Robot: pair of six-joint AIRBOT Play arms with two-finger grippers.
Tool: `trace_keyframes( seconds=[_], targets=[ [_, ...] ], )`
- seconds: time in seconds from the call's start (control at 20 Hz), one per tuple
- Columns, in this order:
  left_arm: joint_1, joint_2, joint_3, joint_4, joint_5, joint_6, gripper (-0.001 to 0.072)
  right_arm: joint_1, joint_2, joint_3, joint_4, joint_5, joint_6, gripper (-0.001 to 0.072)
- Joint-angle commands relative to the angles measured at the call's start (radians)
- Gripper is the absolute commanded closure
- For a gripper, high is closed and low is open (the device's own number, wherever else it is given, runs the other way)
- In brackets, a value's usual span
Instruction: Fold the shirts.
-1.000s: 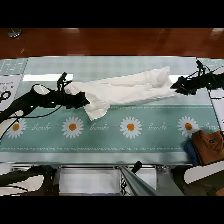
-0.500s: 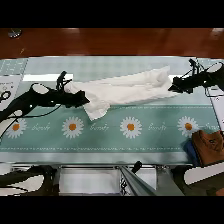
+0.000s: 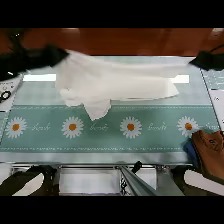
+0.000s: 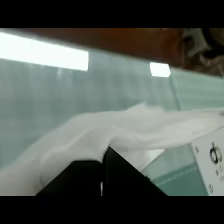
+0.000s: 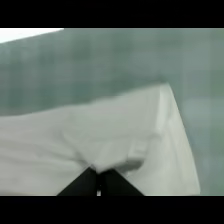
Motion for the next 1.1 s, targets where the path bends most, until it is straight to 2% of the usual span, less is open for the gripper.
trace_keyframes(
  seconds=[0.0,0.15,0.25,0.35,0.45,0.55,0.65,0.75,0.9,1.05],
  targets=[
    [0.064,0.169,0.238,-0.001,0.024,-0.04,0.0686,-0.002,0.221,0.101,0.159,-0.103,-0.023,0.0691],
    [0.082,0.299,0.446,0.0,0.112,-0.016,0.0686,-0.002,0.357,0.3,0.185,-0.211,-0.023,0.0691],
    [0.082,0.381,0.542,0.007,0.141,-0.002,0.0687,-0.002,0.43,0.433,0.132,-0.251,-0.013,0.0691],
    [0.082,0.462,0.592,0.05,0.13,-0.008,0.0687,-0.002,0.495,0.529,0.031,-0.247,0.076,0.0691],
    [0.082,0.553,0.597,0.109,0.122,-0.063,0.0687,-0.002,0.567,0.573,-0.103,-0.196,0.191,0.0691],
    [0.082,0.631,0.597,0.246,0.076,-0.203,0.0688,-0.002,0.636,0.577,-0.238,-0.092,0.264,0.0692],
    [0.082,0.69,0.597,0.426,-0.034,-0.405,0.0688,-0.002,0.69,0.577,-0.346,0.071,0.3,0.0691],
    [0.082,0.719,0.597,0.571,-0.218,-0.5,0.0687,-0.002,0.71,0.577,-0.417,0.232,0.299,0.0691],
    [0.082,0.706,0.596,0.651,-0.515,-0.53,0.0688,-0.002,0.682,0.577,-0.493,0.459,0.278,0.0691],
    [0.082,0.649,0.565,0.652,-0.726,-0.525,0.0688,-0.002,0.587,0.577,-0.466,0.656,0.272,0.0691]
  ],
)
